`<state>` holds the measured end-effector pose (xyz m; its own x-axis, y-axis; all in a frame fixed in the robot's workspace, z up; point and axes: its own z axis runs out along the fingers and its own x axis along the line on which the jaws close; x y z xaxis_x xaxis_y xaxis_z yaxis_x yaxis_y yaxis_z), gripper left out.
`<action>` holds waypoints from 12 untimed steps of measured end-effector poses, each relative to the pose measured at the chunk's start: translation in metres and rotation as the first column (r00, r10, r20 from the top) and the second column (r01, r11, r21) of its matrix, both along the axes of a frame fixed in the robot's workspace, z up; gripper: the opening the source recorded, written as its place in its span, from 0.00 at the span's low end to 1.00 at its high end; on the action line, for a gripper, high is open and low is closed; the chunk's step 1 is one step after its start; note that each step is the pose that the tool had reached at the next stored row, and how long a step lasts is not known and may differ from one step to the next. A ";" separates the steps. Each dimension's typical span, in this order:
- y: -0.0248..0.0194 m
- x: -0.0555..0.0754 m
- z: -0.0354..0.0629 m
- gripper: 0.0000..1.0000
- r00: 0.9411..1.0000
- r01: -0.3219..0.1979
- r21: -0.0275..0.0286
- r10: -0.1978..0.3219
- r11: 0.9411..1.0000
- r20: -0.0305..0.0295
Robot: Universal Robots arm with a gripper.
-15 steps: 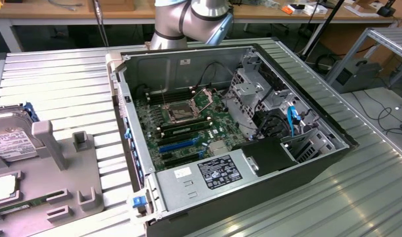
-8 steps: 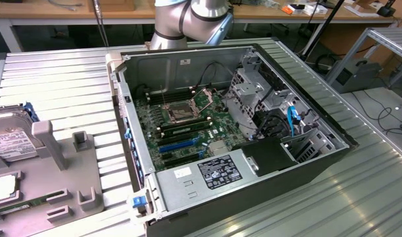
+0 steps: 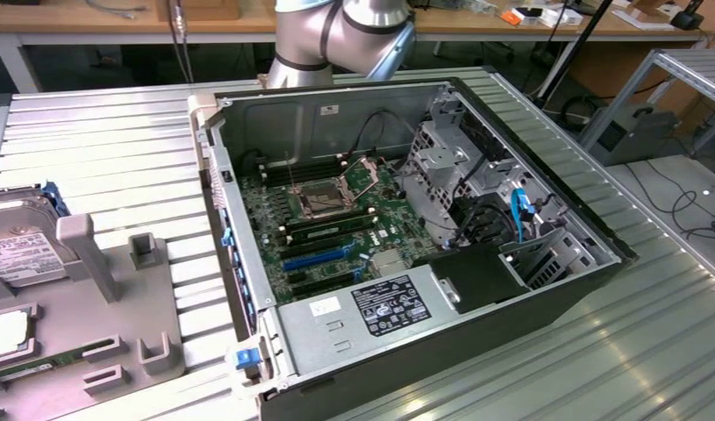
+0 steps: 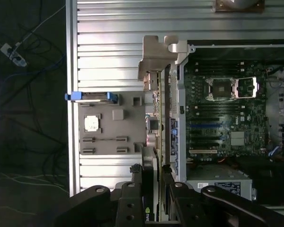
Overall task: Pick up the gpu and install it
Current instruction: 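Pick up the gpu and move the gpu toward the slot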
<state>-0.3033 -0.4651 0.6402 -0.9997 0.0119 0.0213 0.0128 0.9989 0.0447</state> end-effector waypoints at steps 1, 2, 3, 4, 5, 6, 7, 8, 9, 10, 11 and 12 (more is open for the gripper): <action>0.0000 0.006 -0.0009 0.27 1.000 0.000 0.000 0.000 1.000 -0.007; -0.0001 0.013 -0.0021 0.27 1.000 0.000 0.000 0.000 1.000 -0.016; -0.0002 0.020 -0.0035 0.27 1.000 0.000 0.000 0.000 1.000 -0.023; -0.0002 0.034 -0.0068 0.27 0.999 0.000 0.000 0.000 1.000 -0.035; -0.0002 0.041 -0.0090 0.27 0.999 0.000 0.000 0.000 1.000 -0.038; -0.0002 0.053 -0.0133 0.27 0.999 0.000 0.000 0.000 1.000 -0.039; -0.0002 0.061 -0.0160 0.27 0.999 0.000 0.000 0.000 1.000 -0.040; -0.0002 0.066 -0.0180 0.27 0.999 0.000 0.000 0.000 1.000 -0.040; -0.0002 0.071 -0.0198 0.27 0.999 0.000 0.000 0.000 1.000 -0.040; -0.0002 0.075 -0.0212 0.27 0.999 0.000 0.000 0.000 1.000 -0.040; -0.0002 0.080 -0.0229 0.27 0.999 0.000 0.000 0.000 1.000 -0.041; -0.0002 0.092 -0.0266 0.27 0.999 0.000 -0.001 0.000 1.000 -0.041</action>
